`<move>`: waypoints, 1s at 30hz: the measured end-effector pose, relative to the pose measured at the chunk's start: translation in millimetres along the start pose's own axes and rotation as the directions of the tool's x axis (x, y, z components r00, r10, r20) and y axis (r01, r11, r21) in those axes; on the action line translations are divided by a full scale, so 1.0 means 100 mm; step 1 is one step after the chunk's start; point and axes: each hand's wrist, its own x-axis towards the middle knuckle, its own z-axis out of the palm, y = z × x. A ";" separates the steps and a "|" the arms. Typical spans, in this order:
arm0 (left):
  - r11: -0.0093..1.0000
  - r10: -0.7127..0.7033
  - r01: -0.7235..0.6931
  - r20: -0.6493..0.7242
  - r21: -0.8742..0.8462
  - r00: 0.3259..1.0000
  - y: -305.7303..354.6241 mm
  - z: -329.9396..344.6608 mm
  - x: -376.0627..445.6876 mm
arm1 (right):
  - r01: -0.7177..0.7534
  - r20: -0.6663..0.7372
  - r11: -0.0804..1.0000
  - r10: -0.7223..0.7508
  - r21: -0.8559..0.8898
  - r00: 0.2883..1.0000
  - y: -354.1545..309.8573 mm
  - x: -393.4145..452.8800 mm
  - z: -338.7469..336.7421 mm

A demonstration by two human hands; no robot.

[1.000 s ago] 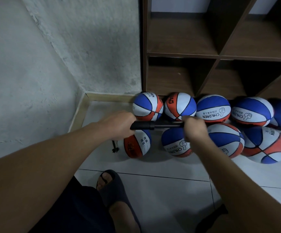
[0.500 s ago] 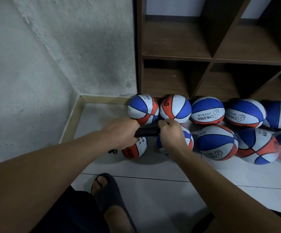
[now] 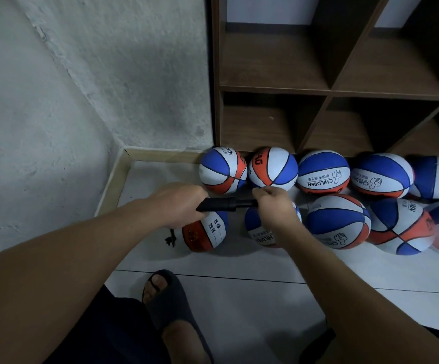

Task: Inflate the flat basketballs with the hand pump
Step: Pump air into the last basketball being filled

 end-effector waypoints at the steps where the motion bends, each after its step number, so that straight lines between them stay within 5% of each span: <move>1: 1.000 -0.014 0.014 0.006 0.003 1.000 -0.07 -0.02 0.00 | -0.035 -0.040 0.999 0.036 0.029 0.999 0.01 0.07 -0.10; 5: 0.999 -0.046 0.046 0.009 -0.008 0.999 -0.20 -0.04 0.01 | -0.089 -0.079 0.988 0.100 0.130 0.992 0.06 0.23 -0.44; 11: 0.999 -0.040 0.041 -0.027 0.014 0.999 0.00 -0.02 0.00 | 0.043 -0.150 0.998 -0.037 0.041 0.988 0.06 0.02 -0.04; 30: 0.999 0.042 -0.042 -0.032 0.001 0.999 0.08 0.06 0.04 | 0.096 -0.012 0.995 -0.096 0.004 0.995 0.05 -0.07 0.21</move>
